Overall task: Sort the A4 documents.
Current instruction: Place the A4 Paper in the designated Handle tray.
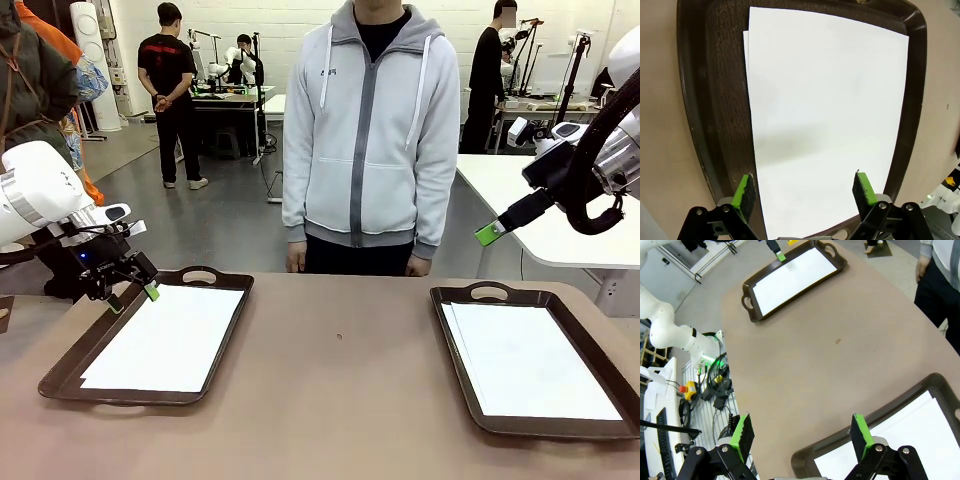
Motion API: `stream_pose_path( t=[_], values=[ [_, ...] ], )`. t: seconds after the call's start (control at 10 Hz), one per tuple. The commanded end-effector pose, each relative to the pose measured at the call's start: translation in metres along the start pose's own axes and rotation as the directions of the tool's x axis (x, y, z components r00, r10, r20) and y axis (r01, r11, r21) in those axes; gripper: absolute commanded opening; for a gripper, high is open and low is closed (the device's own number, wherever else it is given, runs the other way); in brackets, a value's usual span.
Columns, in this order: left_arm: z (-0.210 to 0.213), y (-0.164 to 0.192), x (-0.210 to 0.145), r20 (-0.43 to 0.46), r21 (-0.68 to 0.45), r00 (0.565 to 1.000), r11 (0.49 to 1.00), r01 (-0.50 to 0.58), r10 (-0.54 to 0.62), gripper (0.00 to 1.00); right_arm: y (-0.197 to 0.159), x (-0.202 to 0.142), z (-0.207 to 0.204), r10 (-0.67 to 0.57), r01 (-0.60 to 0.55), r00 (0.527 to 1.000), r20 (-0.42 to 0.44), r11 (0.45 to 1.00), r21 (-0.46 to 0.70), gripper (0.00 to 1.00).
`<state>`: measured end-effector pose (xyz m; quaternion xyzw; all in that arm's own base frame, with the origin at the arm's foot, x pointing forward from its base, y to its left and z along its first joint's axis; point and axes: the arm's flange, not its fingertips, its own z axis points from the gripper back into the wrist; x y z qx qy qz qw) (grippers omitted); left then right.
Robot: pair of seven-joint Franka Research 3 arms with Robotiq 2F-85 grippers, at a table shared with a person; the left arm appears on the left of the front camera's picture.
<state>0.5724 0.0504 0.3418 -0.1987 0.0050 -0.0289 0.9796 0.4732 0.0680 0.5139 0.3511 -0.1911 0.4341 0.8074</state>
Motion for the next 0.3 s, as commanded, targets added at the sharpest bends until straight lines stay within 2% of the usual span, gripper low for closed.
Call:
stream_pose_path(
  t=[0.0,0.2],
  values=[
    [0.0007,-0.0006,0.0019,0.007,0.012,1.0,1.0,-0.006,0.006,1.0,-0.0004,0.0,-0.0006,0.001,-0.001,1.0,0.001,1.0,0.001,1.0],
    [0.0007,-0.0006,0.0019,0.007,0.012,1.0,1.0,-0.006,0.006,1.0,-0.0004,0.0,-0.0006,0.001,-0.001,1.0,0.001,1.0,0.001,1.0]
  ],
)
